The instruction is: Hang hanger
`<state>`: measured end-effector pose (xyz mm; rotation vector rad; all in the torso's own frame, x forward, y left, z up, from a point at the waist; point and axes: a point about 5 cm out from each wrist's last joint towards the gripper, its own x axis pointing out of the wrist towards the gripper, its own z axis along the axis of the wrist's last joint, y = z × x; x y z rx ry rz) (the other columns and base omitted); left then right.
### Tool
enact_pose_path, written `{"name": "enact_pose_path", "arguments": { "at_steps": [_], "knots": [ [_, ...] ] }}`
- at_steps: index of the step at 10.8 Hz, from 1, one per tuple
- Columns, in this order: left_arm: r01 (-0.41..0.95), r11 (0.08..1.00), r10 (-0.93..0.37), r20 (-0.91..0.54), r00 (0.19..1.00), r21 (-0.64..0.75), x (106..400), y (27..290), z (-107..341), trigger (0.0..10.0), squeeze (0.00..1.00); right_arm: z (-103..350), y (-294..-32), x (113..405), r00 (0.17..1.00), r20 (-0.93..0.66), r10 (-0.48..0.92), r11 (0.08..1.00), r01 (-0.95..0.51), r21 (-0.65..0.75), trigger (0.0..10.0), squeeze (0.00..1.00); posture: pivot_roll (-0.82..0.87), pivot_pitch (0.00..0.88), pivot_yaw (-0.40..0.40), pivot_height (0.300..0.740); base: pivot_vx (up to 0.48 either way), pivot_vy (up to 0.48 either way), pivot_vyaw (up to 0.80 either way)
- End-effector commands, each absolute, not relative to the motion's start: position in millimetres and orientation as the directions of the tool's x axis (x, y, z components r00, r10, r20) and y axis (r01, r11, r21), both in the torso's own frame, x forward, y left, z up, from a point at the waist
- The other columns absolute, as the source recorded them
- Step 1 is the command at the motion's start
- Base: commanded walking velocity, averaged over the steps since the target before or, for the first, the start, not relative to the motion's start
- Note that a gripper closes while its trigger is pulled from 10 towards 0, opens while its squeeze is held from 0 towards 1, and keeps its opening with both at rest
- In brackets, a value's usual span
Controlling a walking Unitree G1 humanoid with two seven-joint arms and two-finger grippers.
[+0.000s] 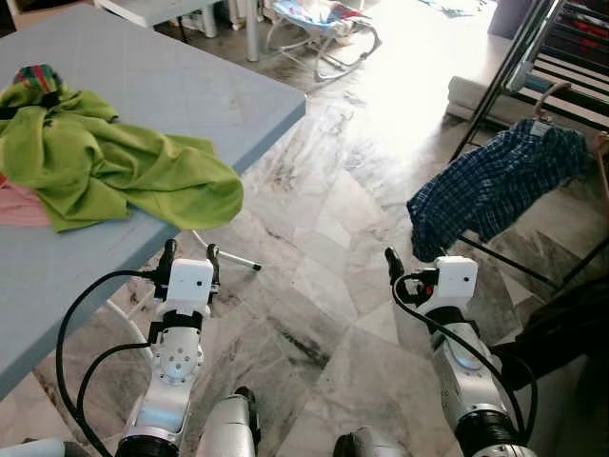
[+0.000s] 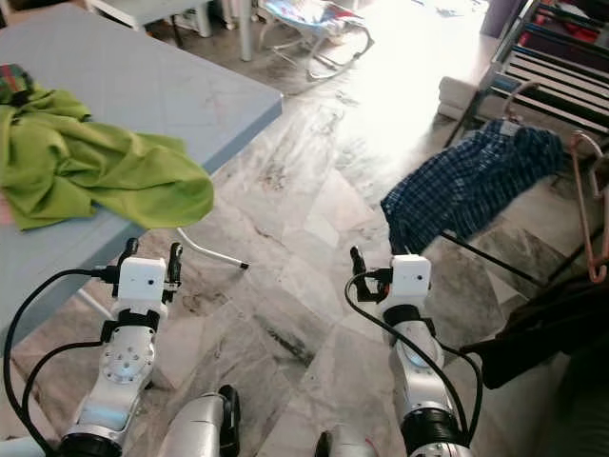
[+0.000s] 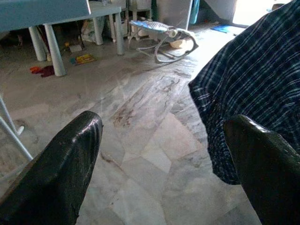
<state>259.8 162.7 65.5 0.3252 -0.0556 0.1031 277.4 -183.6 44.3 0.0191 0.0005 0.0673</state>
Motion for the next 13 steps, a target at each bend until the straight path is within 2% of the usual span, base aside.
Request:
{"name": "enact_pose_path", "arguments": {
  "at_steps": [1,2,13],
  "knots": [
    [-0.131,0.947,0.116,0.069,0.991,0.294,258.0,166.9,66.9,10.0,0.0,42.7,-185.6,274.9,0.998,-0.011,0.064,0.998,-0.064,0.016,10.0,0.0,0.05,0.155,-0.026,0.74,0.0,0.0,0.0],
    [-0.133,0.941,0.116,0.072,0.991,0.311,257.8,166.9,67.7,10.0,0.0,43.0,-181.3,274.3,0.995,-0.011,0.095,0.995,-0.095,-0.028,10.0,0.0,0.05,0.159,-0.026,0.74,0.0,0.0,0.8],
    [-0.1,0.943,0.085,0.06,0.995,0.317,254.5,160.6,68.8,10.0,0.0,46.3,-181.5,276.3,0.997,0.002,0.083,0.996,-0.083,-0.008,10.0,0.0,0.06,0.178,-0.016,0.74,0.0,0.0,0.8]
  ]
}}
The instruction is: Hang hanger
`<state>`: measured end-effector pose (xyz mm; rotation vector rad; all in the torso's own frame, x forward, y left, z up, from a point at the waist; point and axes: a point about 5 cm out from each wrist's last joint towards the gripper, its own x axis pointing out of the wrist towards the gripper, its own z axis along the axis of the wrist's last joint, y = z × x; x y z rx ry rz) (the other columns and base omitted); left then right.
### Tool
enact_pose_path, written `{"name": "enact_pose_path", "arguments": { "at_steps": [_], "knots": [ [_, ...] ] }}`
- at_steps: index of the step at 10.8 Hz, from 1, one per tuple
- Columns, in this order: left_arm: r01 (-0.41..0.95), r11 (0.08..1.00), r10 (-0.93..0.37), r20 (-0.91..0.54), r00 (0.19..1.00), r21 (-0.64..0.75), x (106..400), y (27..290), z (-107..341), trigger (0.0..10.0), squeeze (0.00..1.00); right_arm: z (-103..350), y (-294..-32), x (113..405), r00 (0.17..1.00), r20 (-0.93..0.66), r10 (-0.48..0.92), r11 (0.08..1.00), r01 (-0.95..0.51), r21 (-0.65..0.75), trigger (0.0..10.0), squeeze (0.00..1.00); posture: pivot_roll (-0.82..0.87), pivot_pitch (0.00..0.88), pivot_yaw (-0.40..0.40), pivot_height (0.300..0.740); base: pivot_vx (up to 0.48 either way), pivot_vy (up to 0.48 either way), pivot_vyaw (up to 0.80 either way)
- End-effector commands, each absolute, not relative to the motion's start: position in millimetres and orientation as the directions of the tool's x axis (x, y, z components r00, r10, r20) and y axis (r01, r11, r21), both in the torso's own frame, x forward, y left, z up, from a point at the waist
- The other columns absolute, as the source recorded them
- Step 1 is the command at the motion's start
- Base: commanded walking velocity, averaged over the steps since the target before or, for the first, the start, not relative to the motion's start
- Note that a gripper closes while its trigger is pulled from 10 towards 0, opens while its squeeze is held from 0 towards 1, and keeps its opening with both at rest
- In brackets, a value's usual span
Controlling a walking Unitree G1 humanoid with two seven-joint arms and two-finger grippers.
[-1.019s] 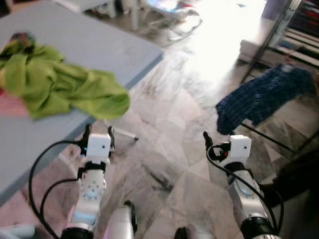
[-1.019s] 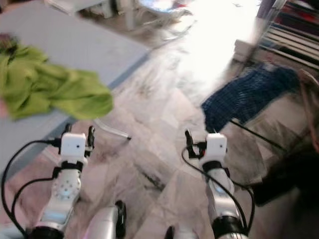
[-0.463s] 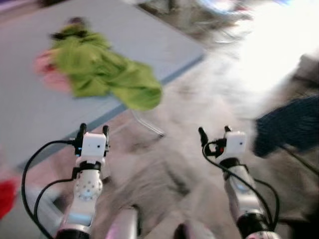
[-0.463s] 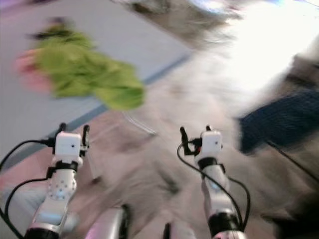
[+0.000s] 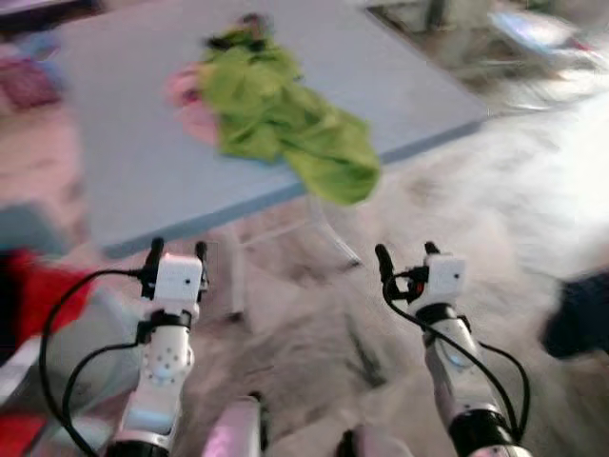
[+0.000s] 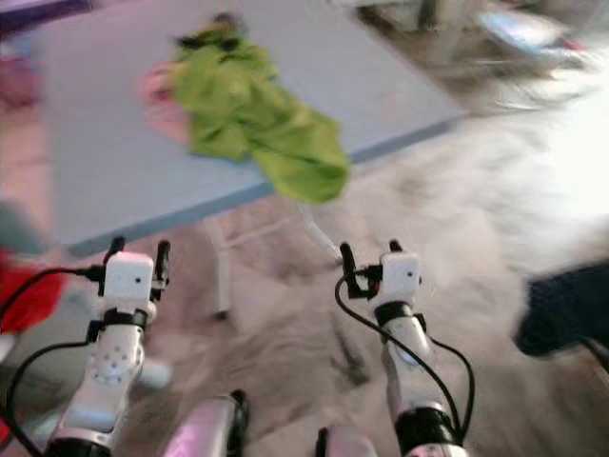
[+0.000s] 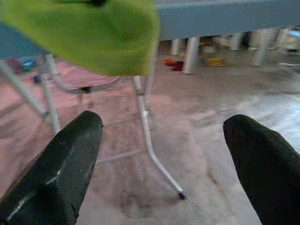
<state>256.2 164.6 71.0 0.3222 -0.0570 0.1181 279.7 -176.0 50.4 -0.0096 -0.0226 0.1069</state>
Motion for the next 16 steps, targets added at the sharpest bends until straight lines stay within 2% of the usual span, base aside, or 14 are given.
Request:
{"name": "enact_pose_path", "arguments": {
  "at_steps": [1,3,16],
  "knots": [
    [-0.097,0.944,0.083,0.06,0.995,0.316,254.6,160.3,68.9,10.0,0.0,46.6,-181.6,276.6,0.997,0.003,0.083,0.997,-0.083,-0.008,10.0,0.0,0.06,0.177,-0.017,0.74,0.0,0.0,0.8],
    [-0.083,0.949,0.071,0.05,0.996,0.303,255.2,159.3,68.4,10.0,0.0,47.3,-181.4,277.7,0.997,0.006,0.08,0.997,-0.08,0.0,10.0,0.0,0.06,0.177,-0.017,0.74,0.0,0.0,0.25],
    [-0.082,0.966,0.09,-0.02,0.996,0.246,253.9,155.1,63.2,10.0,0.0,48.0,-183.4,277.8,0.997,0.003,0.078,0.997,-0.078,-0.008,10.0,0.0,0.05,0.181,-0.022,0.74,0.0,0.48,0.0]
  ]
}}
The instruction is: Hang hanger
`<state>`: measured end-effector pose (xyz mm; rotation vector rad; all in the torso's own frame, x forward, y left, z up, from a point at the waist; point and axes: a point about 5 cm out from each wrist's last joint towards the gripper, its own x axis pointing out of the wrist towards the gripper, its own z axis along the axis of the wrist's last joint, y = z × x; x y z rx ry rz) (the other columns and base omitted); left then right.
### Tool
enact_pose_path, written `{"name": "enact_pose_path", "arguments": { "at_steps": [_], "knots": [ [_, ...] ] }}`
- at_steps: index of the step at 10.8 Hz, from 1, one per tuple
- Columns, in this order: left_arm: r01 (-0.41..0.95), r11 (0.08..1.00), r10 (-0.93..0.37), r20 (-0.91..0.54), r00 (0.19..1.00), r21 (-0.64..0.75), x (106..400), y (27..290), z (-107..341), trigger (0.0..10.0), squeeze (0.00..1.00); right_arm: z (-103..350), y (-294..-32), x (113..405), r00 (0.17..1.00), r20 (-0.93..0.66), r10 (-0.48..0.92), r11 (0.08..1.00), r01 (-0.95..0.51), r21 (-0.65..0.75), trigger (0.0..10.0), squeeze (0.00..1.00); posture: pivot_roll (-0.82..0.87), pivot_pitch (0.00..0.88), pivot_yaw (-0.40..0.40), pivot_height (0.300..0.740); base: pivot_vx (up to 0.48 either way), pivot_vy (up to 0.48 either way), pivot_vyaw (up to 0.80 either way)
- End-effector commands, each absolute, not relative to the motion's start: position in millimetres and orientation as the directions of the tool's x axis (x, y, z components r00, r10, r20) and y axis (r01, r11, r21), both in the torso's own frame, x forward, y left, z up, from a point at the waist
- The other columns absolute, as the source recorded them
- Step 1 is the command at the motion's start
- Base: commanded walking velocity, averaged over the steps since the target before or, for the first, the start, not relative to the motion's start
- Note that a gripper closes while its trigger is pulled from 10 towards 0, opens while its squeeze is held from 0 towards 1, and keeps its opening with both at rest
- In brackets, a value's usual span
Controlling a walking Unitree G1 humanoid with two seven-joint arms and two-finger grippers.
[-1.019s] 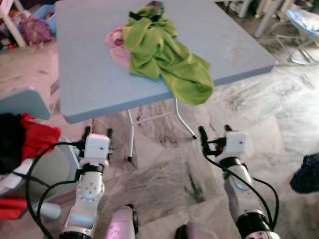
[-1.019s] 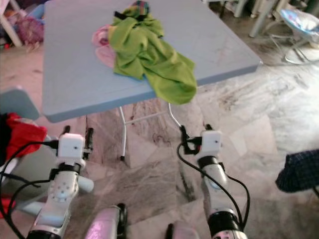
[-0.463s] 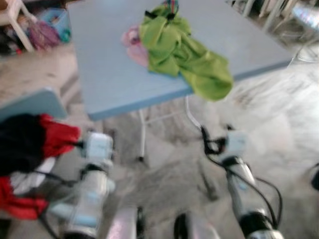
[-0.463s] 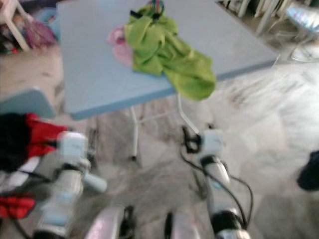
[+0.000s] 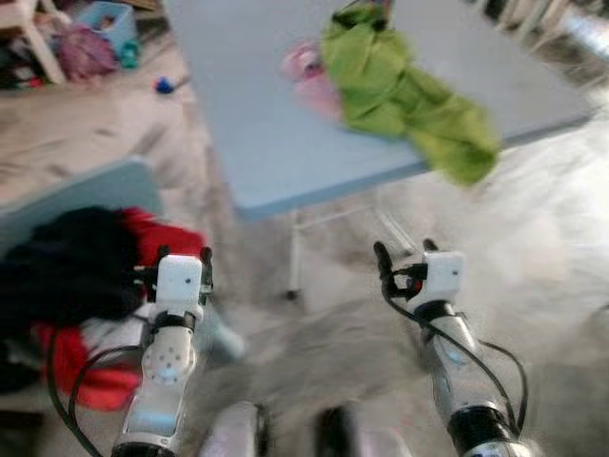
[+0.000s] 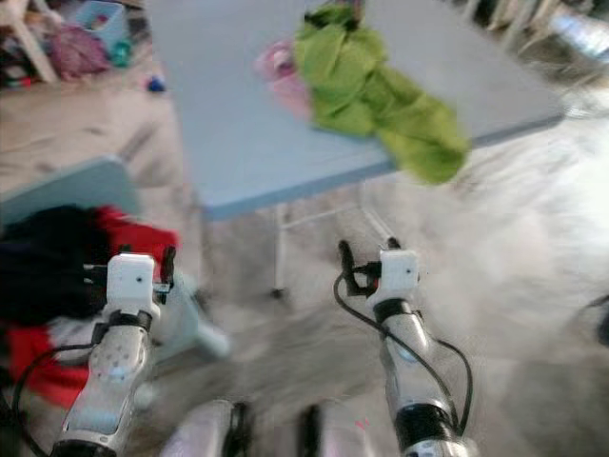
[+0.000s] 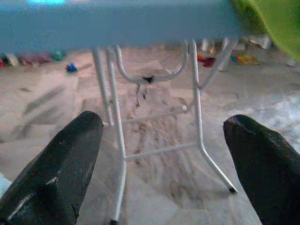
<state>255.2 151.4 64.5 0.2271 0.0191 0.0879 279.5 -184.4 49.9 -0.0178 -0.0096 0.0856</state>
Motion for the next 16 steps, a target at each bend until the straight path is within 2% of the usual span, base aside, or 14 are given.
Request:
{"name": "enact_pose_path", "arguments": {
  "at_steps": [1,3,9,16],
  "knots": [
    [-0.094,0.96,0.098,-0.002,0.995,0.265,254.3,155.9,64.6,10.0,0.0,48.3,-183.7,278.1,0.997,0.003,0.078,0.997,-0.078,-0.009,10.0,0.0,0.05,0.182,-0.025,0.74,0.0,0.0,0.0],
    [-0.126,0.95,0.129,0.008,0.992,0.287,254.2,157.7,65.2,10.0,0.0,49.6,-182.5,279.2,0.996,0.005,0.088,0.996,-0.087,-0.015,10.0,0.0,0.05,0.184,-0.025,0.74,0.0,0.0,0.0],
    [-0.17,0.916,0.19,-0.018,0.982,0.364,252.2,169.7,57.5,10.0,0.0,49.3,-179.8,280.7,0.995,0.0,0.098,0.995,-0.098,-0.018,10.0,0.0,0.06,0.181,-0.026,0.74,0.0,0.0,0.73],
    [-0.17,0.916,0.19,-0.018,0.982,0.364,252.2,169.7,57.5,10.0,0.0,49.3,-179.8,280.7,0.995,0.0,0.098,0.995,-0.098,-0.018,10.0,0.0,0.06,0.181,-0.026,0.74,0.0,0.0,0.58]
  ]
}}
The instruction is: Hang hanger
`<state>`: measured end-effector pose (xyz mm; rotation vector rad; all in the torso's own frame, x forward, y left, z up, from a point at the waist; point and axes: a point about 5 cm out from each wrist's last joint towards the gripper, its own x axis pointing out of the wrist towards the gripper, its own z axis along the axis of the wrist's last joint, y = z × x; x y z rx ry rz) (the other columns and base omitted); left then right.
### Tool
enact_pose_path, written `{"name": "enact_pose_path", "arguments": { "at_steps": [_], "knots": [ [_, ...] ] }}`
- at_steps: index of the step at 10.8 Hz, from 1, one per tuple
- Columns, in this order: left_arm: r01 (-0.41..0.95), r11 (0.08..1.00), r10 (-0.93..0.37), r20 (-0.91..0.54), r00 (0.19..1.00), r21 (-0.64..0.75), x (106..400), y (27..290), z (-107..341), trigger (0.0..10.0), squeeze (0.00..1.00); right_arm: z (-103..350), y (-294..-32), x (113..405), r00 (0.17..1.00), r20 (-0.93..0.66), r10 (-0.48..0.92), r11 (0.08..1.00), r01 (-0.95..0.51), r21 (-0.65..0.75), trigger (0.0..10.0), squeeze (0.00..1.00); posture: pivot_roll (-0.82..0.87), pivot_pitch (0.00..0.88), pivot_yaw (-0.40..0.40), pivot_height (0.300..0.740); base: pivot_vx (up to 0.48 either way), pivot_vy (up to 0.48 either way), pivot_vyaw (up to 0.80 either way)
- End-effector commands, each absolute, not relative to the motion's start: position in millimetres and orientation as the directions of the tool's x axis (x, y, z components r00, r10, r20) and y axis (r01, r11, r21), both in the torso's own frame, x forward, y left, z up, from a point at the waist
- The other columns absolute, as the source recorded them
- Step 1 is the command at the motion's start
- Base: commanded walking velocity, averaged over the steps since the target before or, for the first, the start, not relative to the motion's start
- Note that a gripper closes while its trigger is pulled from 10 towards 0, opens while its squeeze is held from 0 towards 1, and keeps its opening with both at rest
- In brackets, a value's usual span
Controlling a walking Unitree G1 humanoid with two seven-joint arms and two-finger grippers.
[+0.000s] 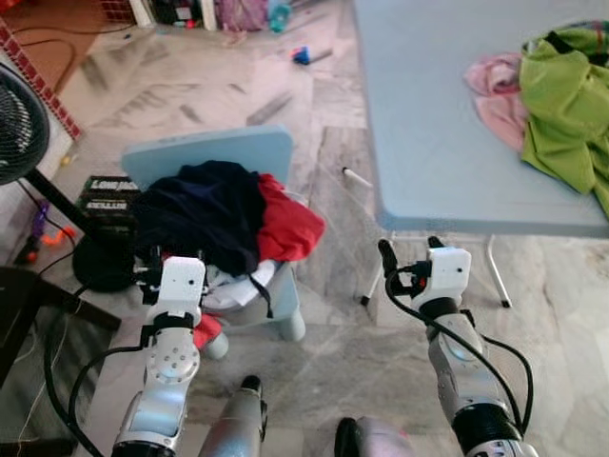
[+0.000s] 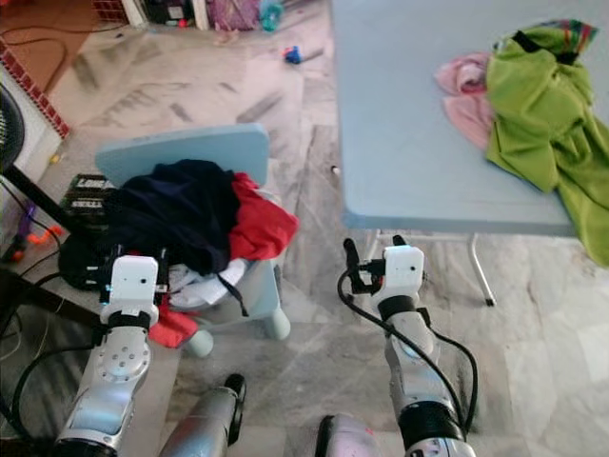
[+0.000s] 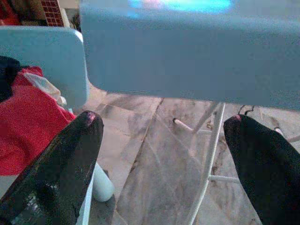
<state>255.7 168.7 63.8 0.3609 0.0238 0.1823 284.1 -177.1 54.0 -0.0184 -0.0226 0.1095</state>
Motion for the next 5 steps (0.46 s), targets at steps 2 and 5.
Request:
{"name": "enact_pose_path", "arguments": {
  "at_steps": [2,5],
  "knots": [
    [-0.17,0.916,0.19,-0.018,0.982,0.364,252.2,169.7,57.5,10.0,0.0,49.3,-179.8,280.7,0.995,0.0,0.098,0.995,-0.098,-0.018,10.0,0.0,0.06,0.181,-0.026,0.74,0.0,0.0,0.58],
    [-0.172,0.922,0.197,-0.036,0.98,0.347,252.0,172.8,56.8,10.0,0.0,48.5,-178.9,280.2,0.995,-0.003,0.1,0.995,-0.1,-0.014,10.0,0.0,0.06,0.188,-0.027,0.74,0.0,0.0,0.38]
  ]
}}
